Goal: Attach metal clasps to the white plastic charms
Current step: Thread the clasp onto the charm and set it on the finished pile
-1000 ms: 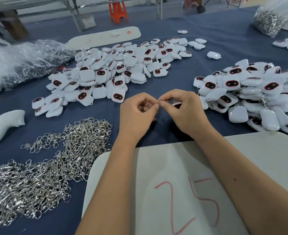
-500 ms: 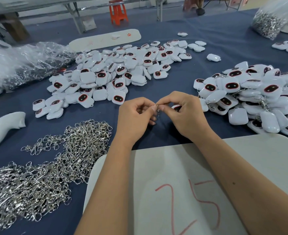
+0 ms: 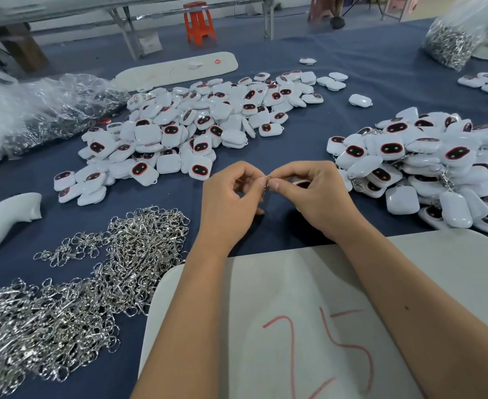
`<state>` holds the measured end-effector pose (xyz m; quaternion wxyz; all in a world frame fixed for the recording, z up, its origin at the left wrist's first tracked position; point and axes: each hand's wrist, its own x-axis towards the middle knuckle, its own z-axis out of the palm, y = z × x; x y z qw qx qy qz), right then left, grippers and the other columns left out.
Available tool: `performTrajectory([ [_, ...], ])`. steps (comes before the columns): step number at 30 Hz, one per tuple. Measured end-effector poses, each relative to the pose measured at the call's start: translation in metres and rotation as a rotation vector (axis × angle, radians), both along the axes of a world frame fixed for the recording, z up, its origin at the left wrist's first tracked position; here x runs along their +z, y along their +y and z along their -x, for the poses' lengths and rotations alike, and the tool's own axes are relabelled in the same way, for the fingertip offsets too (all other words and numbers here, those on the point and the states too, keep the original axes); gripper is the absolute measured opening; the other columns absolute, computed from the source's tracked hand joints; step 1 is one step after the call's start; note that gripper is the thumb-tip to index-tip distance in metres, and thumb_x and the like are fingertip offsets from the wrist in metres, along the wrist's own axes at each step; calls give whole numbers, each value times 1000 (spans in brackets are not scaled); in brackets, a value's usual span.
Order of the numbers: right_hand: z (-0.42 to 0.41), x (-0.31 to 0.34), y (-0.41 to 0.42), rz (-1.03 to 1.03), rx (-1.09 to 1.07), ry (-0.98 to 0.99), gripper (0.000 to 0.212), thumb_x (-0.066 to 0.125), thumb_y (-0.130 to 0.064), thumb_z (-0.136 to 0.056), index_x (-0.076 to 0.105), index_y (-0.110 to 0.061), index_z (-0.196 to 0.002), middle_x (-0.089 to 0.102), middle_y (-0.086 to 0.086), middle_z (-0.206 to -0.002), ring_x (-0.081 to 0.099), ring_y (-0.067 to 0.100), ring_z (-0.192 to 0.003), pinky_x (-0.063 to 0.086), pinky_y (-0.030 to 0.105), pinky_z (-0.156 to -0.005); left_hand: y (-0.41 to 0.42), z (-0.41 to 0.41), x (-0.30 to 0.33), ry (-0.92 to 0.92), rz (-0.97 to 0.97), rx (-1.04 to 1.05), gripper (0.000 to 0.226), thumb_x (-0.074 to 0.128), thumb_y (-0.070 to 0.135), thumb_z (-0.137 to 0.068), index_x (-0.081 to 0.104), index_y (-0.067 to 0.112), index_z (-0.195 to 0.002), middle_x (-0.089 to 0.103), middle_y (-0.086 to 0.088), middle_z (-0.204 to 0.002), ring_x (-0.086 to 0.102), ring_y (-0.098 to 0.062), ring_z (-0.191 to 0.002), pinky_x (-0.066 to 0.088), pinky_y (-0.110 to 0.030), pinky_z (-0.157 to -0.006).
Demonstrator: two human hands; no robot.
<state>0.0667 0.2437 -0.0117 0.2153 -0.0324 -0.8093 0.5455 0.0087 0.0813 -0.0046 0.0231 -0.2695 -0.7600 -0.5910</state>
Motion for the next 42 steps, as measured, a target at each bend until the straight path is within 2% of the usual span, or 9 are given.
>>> performTrajectory([
  [2, -1, 0, 2, 47, 1, 24, 11, 76, -10, -93, 81, -19, -88, 75, -14, -76, 62, 0, -64, 44, 9, -63, 0, 0, 0, -22, -7, -17, 15, 68, 3, -93, 71, 14, -82, 66, -7, -75, 65, -17, -64, 56, -25, -52],
  [4, -1, 0, 2, 40, -6, 33, 15, 75, -9, -93, 81, -21, -88, 75, -13, -78, 59, -1, -62, 43, 9, -62, 1, -1, 1, -39, -9, -39, 15, 68, 1, -92, 71, 12, -82, 66, -9, -76, 64, -14, -62, 56, -25, -53],
  [10, -1, 1, -3, -83, -44, 22, 16, 74, -9, -94, 81, -23, -90, 76, -13, -88, 69, 10, -87, 50, 21, -78, 0, 0, -1, -57, 5, -47, 15, 68, 1, -92, 73, 11, -83, 67, -8, -73, 66, -15, -60, 57, -26, -53],
  [15, -4, 4, -7, -143, -102, 31, 12, 75, -9, -92, 81, -20, -88, 76, -14, -83, 68, 9, -80, 51, 18, -76, -1, 1, -2, -90, -10, -53, 14, 69, 1, -92, 74, 11, -83, 70, -4, -72, 67, -13, -58, 56, -24, -53],
  [25, -6, 9, -10, -174, -107, 60, 12, 75, -5, -91, 81, -15, -89, 73, -14, -83, 68, 9, -84, 50, 19, -77, 0, 1, 0, -155, -44, -102, 15, 65, -2, -95, 73, 6, -85, 71, -10, -74, 65, -13, -60, 57, -24, -57],
  [29, -6, 8, -11, -200, -130, 88, 12, 76, -3, -89, 81, -13, -87, 74, -12, -84, 69, 9, -83, 49, 15, -75, 0, 0, -1, -103, -1, -61, 16, 64, -1, -94, 71, 8, -83, 70, -10, -73, 68, -18, -59, 58, -27, -57],
  [32, -6, 6, -11, -245, -137, 124, 12, 76, -2, -88, 80, -13, -88, 75, -8, -85, 69, 9, -83, 50, 17, -76, 0, 0, -3, -28, 50, -14, 13, 67, 4, -91, 69, 13, -81, 69, 0, -70, 68, -24, -59, 59, -40, -60],
  [39, -1, 4, -5, -124, -45, -4, 14, 71, -11, -97, 83, -18, -92, 79, -10, -86, 73, 11, -86, 57, 28, -84, 3, -1, -3, 150, 103, 22, 13, 66, 11, -88, 67, 21, -79, 68, 11, -76, 66, -15, -71, 57, -41, -65],
  [42, -2, 4, -4, -97, -36, 13, 13, 72, -10, -96, 83, -17, -92, 79, -9, -87, 73, 12, -87, 55, 24, -82, 3, -1, -3, 198, 106, 32, 13, 66, 12, -89, 68, 21, -81, 68, 13, -79, 66, -14, -73, 57, -38, -65],
])
